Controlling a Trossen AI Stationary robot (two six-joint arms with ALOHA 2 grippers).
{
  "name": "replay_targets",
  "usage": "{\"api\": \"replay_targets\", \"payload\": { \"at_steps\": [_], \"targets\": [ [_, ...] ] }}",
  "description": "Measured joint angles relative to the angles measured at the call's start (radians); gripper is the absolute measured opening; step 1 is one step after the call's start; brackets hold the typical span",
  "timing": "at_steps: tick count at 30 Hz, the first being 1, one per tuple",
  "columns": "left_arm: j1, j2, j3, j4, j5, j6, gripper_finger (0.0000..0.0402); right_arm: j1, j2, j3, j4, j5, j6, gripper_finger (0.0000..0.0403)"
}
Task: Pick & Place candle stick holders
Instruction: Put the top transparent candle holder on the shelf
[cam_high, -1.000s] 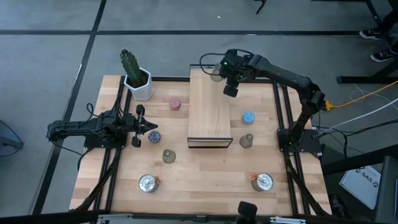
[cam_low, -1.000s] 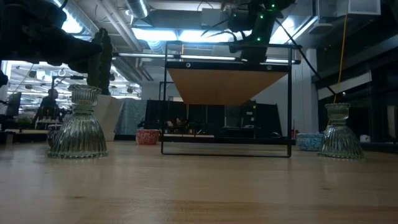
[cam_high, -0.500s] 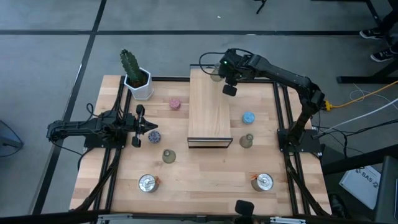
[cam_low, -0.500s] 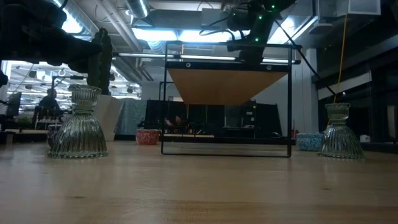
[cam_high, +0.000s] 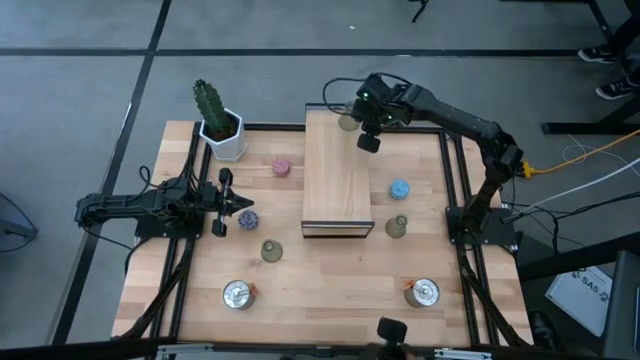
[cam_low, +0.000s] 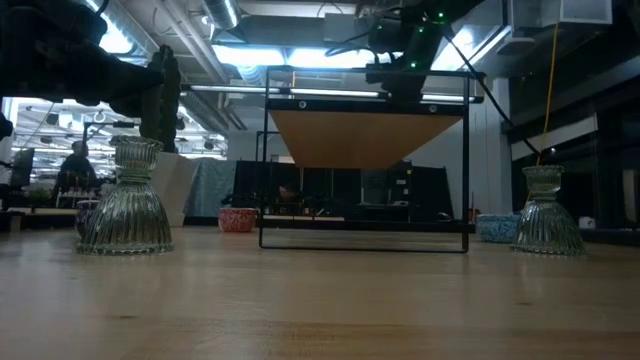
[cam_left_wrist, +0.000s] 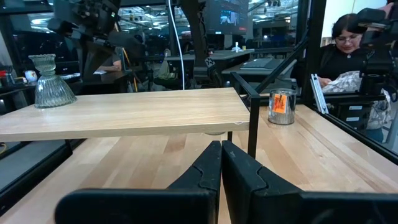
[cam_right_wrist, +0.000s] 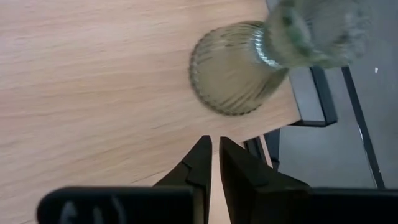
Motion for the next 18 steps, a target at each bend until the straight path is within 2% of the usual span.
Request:
{"api": "replay_targets", "payload": {
  "at_steps": [18],
  "targets": [
    [0.000,0.000,0.000,0.000,0.000,0.000,0.0006,-0.040,0.071,0.000,0.107,0.000,-0.001,0.0033]
  ]
}}
